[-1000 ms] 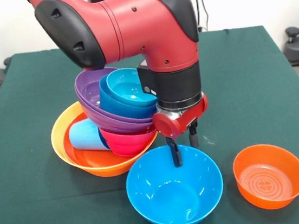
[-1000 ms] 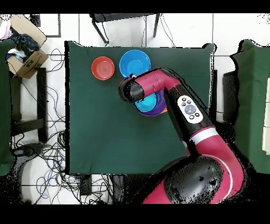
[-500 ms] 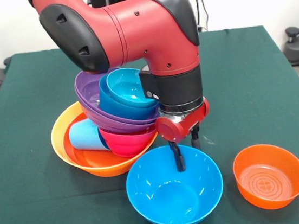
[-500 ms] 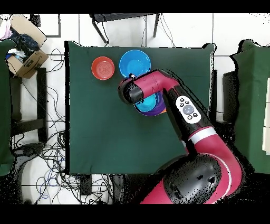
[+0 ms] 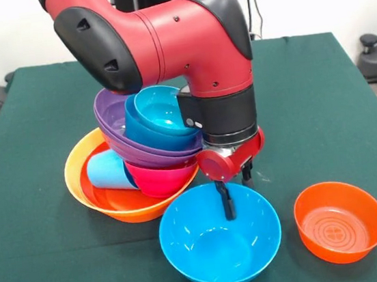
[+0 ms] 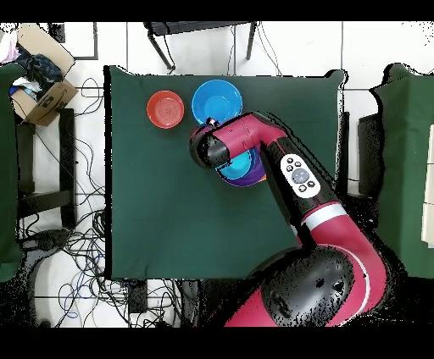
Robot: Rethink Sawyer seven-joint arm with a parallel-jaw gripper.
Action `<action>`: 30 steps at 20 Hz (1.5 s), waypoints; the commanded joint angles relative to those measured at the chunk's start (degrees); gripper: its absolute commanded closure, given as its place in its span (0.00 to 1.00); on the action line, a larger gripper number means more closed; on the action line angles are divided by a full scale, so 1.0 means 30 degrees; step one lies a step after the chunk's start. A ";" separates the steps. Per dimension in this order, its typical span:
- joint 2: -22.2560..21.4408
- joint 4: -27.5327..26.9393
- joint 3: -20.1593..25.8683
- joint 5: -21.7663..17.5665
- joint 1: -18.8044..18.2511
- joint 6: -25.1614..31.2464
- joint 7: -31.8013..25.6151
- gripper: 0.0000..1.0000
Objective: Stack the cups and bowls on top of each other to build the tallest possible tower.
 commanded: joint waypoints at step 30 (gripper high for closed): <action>-0.5050 0.2280 -0.1473 -0.0597 0.0498 -0.2127 -0.1342 1.00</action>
